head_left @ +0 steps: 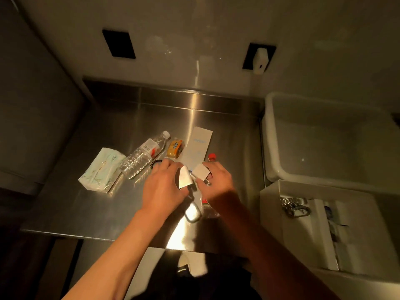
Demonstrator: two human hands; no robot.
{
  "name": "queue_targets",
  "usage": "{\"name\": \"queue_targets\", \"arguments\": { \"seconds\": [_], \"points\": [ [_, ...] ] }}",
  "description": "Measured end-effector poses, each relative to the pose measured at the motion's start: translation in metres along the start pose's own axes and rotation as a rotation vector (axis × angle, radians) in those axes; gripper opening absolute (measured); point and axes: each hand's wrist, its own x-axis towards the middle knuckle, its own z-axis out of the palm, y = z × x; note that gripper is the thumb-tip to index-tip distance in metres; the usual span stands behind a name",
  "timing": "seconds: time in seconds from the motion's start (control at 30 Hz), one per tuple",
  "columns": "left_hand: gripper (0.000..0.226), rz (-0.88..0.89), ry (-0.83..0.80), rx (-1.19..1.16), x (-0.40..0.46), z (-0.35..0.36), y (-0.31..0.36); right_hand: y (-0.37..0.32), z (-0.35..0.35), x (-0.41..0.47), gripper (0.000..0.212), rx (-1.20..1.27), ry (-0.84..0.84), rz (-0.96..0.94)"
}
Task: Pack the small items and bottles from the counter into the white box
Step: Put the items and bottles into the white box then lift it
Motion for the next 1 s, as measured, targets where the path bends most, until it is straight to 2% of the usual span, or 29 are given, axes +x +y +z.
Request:
{"name": "queue_targets", "arguments": {
  "seconds": [0.23,0.4,0.67,0.9,1.0],
  "points": [
    [0.069,0.149,-0.024,0.013,0.001,0.021,0.09,0.038,-0.088,-0.026,0.048,0.07,0.151,0.086],
    [0.062,0.258,-0.026,-0.05,-0.003,0.048,0.15,0.075,-0.145,-0.052,0.046,0.061,0.237,0.15],
    [0.063,0.427,-0.163,0.013,-0.015,0.097,0.22,0.136,-0.209,-0.102,0.042,0.118,0.394,0.206],
    [0.066,0.456,-0.3,0.121,-0.023,0.135,0.259,0.184,-0.221,-0.131,0.039,-0.065,0.383,0.317],
    [0.065,0.466,-0.36,0.2,-0.023,0.154,0.271,0.196,-0.225,-0.133,0.035,-0.073,0.299,0.484]
  ]
}}
